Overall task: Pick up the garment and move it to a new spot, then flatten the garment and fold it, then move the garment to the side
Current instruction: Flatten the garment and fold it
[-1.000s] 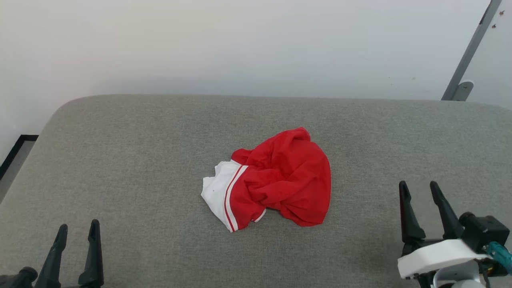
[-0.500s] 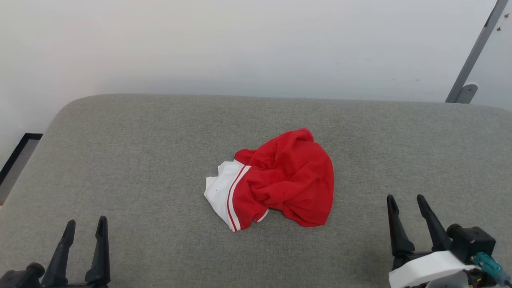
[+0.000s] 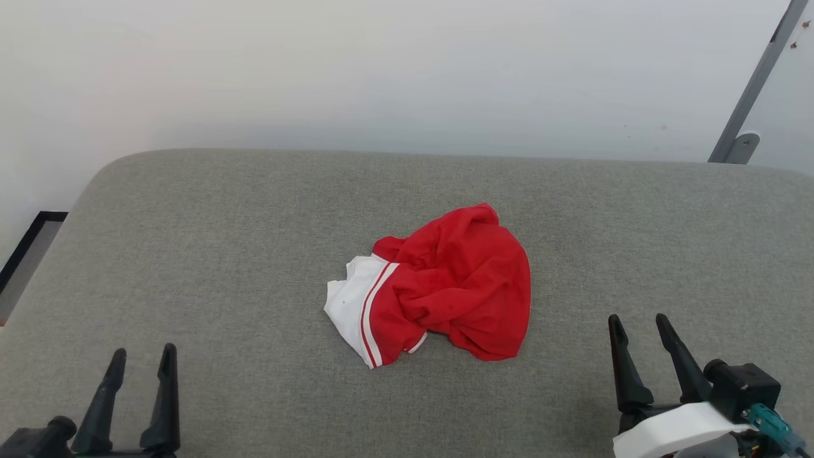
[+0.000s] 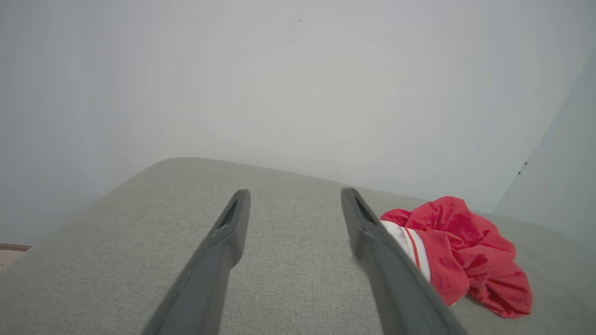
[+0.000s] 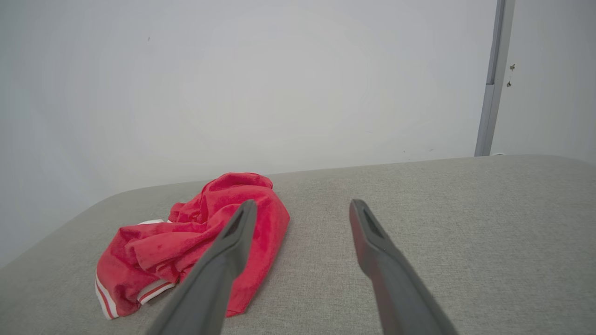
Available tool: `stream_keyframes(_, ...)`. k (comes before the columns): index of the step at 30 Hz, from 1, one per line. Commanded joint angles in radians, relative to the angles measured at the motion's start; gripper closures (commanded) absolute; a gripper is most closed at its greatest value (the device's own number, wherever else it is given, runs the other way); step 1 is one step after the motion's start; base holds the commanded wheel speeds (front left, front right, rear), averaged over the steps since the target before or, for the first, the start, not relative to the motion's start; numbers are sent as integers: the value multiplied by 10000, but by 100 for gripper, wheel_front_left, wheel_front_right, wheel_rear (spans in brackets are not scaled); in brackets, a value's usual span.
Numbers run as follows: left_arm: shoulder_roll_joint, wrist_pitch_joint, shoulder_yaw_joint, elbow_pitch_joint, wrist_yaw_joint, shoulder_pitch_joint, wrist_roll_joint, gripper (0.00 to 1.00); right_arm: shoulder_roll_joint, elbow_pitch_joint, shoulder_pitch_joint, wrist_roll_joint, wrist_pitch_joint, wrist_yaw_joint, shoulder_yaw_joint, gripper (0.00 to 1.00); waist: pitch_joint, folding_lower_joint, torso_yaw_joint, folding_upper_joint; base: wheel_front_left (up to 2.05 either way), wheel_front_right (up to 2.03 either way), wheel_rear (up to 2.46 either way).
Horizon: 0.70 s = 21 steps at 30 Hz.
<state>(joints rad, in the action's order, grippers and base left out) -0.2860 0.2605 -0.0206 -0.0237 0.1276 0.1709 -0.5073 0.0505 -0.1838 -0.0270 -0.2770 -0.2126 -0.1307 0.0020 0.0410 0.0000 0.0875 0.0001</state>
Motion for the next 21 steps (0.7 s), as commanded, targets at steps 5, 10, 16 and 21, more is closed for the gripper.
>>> stream_keyframes(5, -466, 26, 675, -169, 24, -370, -603, 0, 4, -20, 137, -6, 24, -1, 143, 0, -50, 0, -99, -1, 0, 0, 0)
stream_keyframes(10, -1262, -1152, 1551, -173, 25, -1203, -1961, 0, 4, -31, 385, 94, 85, -1, 289, 0, -211, 0, -212, -1, 0, 0, 0)
stream_keyframes(16, -2246, -3442, 2363, -15, 25, -2827, -3326, 0, 6, 78, 810, 175, 106, -1, 532, 0, -704, 0, -490, -1, 0, 0, 0)
stream_keyframes(21, -2738, -5264, 2941, -298, 21, -4353, -3775, 0, 6, 99, 1250, 238, 20, -1, 688, 0, -1177, 0, -847, -1, 0, 0, 0)
